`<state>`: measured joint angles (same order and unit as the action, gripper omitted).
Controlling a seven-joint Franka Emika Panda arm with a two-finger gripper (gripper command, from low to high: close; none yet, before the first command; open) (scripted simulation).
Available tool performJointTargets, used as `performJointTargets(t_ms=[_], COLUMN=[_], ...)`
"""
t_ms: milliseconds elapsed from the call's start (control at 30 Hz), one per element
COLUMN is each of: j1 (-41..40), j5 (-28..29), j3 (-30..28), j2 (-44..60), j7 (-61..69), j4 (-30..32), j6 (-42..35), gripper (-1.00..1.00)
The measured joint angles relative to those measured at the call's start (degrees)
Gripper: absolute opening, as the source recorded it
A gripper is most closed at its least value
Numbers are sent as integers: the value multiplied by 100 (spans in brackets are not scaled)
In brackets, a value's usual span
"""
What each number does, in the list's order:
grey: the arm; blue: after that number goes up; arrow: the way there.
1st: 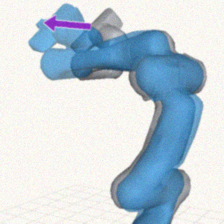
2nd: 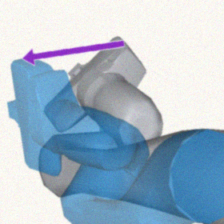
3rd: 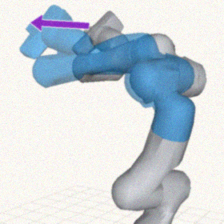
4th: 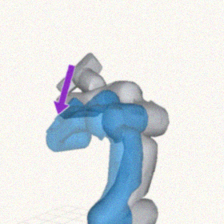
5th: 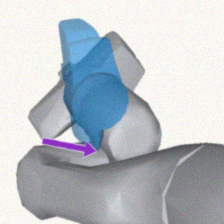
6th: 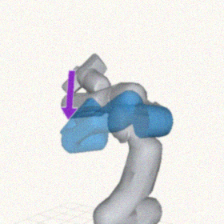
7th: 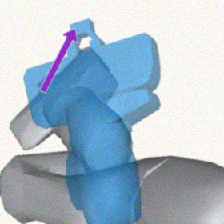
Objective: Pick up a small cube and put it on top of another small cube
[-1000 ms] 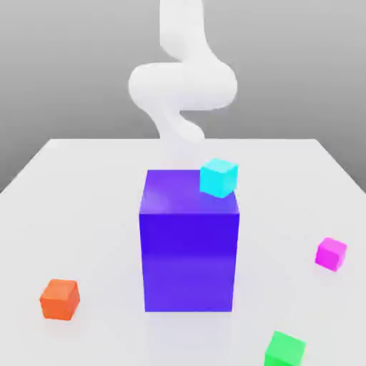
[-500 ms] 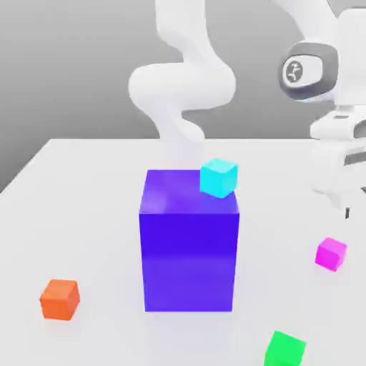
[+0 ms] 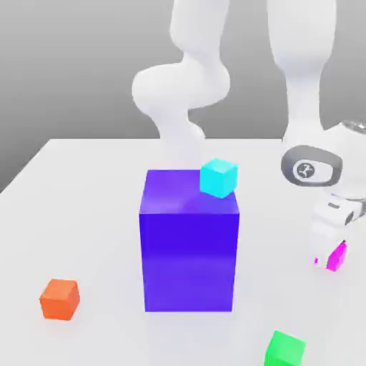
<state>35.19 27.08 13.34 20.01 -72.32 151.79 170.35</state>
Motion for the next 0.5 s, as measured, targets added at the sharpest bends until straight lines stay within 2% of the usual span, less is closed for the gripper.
performJointTargets(t_ms=[133,233,367,500], j1=[3,-427,-798,-1439], j5=[32,-506,-1536,-1900], j3=[-9,540,1114,754], j2=[12,-417,-1137,-1102], j7=[-25,386,1171,1803], j4=[-4,118,297,-337], j6=[9,-298,-794,-1364], gripper=[-100,-100,-100,-100])
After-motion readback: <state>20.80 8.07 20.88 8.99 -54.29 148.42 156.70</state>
